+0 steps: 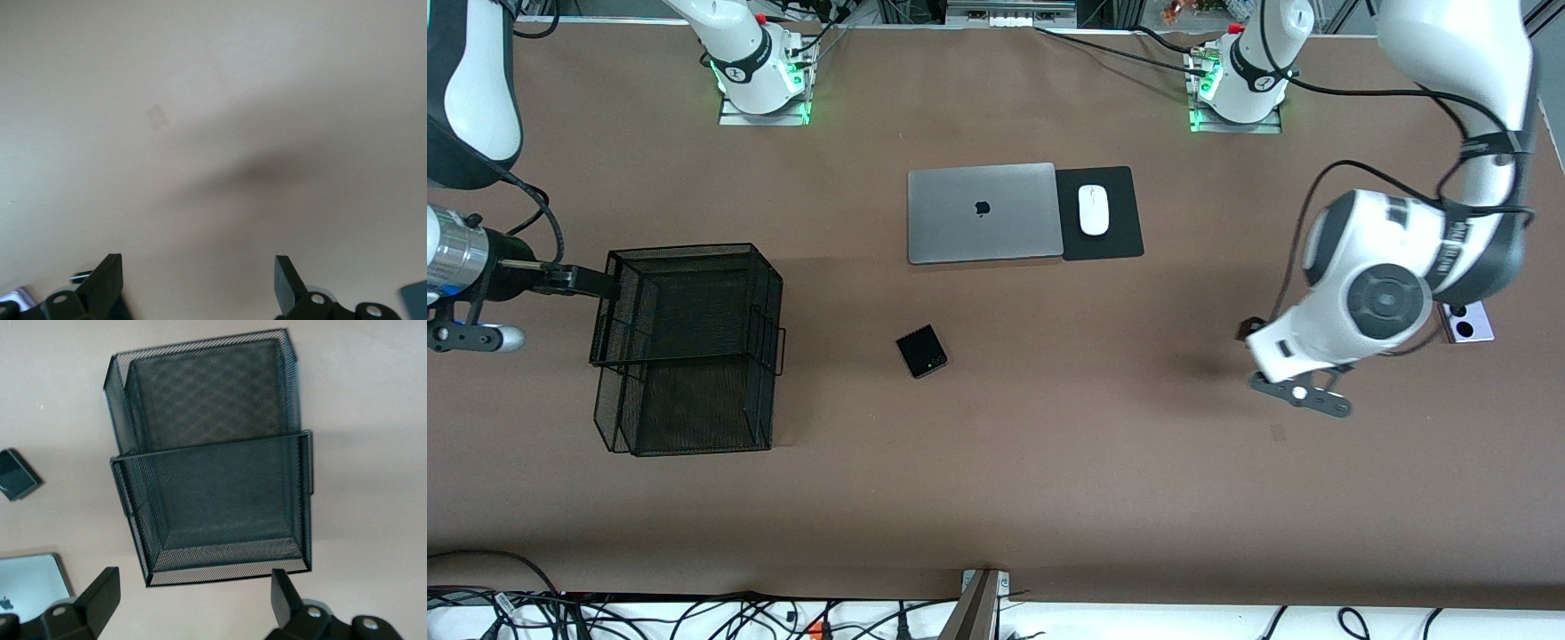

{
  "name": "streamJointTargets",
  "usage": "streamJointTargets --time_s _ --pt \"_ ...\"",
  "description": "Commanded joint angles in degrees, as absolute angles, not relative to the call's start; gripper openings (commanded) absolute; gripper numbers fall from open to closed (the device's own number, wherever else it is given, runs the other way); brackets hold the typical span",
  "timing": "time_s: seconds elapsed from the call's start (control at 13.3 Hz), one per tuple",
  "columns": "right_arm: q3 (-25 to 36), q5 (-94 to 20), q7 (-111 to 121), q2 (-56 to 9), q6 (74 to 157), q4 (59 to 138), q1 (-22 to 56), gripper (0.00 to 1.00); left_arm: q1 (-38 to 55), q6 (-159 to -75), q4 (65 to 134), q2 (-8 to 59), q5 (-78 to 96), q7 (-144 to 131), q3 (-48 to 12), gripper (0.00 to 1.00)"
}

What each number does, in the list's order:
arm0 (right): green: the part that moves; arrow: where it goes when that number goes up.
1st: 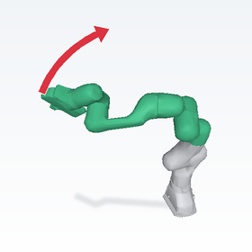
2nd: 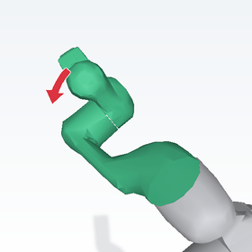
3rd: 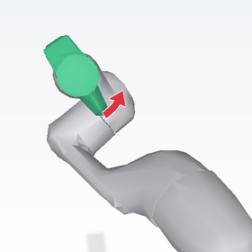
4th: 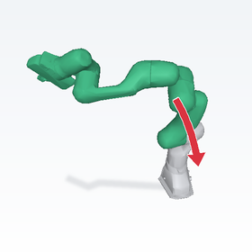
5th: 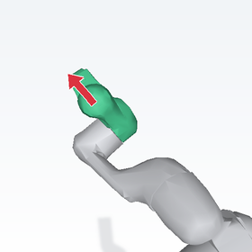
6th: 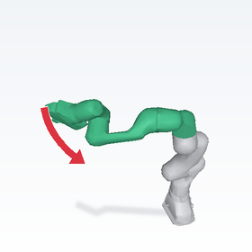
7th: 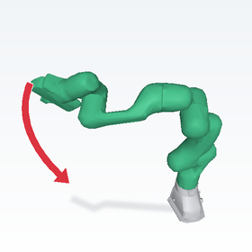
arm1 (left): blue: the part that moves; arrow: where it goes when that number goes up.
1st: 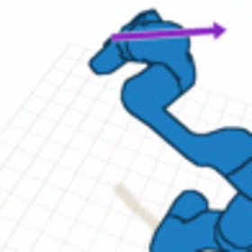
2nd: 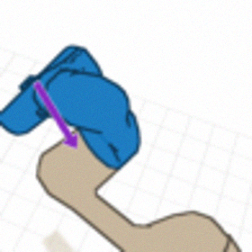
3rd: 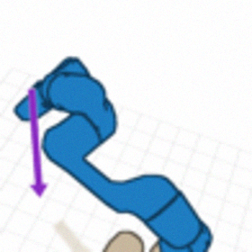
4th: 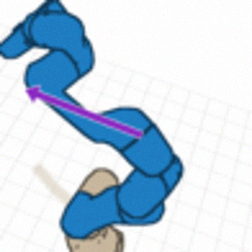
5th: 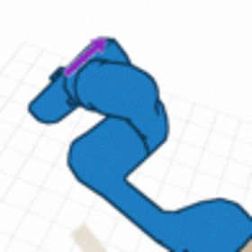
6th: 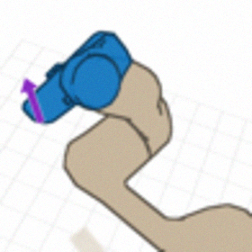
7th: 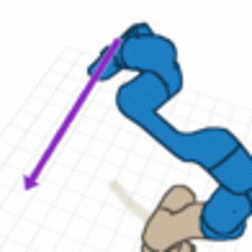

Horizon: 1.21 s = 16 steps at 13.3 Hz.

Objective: Place phones with both arms
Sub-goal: 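Return the left gripper to the black phone while the right gripper reaches the flip phone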

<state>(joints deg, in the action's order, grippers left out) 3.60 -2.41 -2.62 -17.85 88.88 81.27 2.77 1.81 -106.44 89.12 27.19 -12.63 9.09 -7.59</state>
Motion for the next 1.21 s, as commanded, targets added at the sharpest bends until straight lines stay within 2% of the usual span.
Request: streamJointTargets --time_s 0.0,0.68,0.83,1.13 --pt "3.5 -1.8 -2.8 -18.9 88.5 82.5 7.4 1.0 -3.7 -106.2 91.9 24.0 -15.1 19.3 -8.4 1.0" --pt "3.5 -3.2 -10.9 -28.6 106.2 82.4 20.2 1.0 -11.3 -106.4 93.0 24.3 -16.1 24.8 -8.2 1.0" --pt "3.5 -5.8 -13.7 -32.2 112.4 82.4 22.6 1.0 -15.4 -109.2 93.9 24.3 -16.7 29.5 -8.3 1.0" --pt "3.2 -7.6 -12.6 -39.5 120.3 82.4 28.2 1.0 -21.3 -118.5 101.7 23.8 -16.6 30.4 -8.8 1.0"
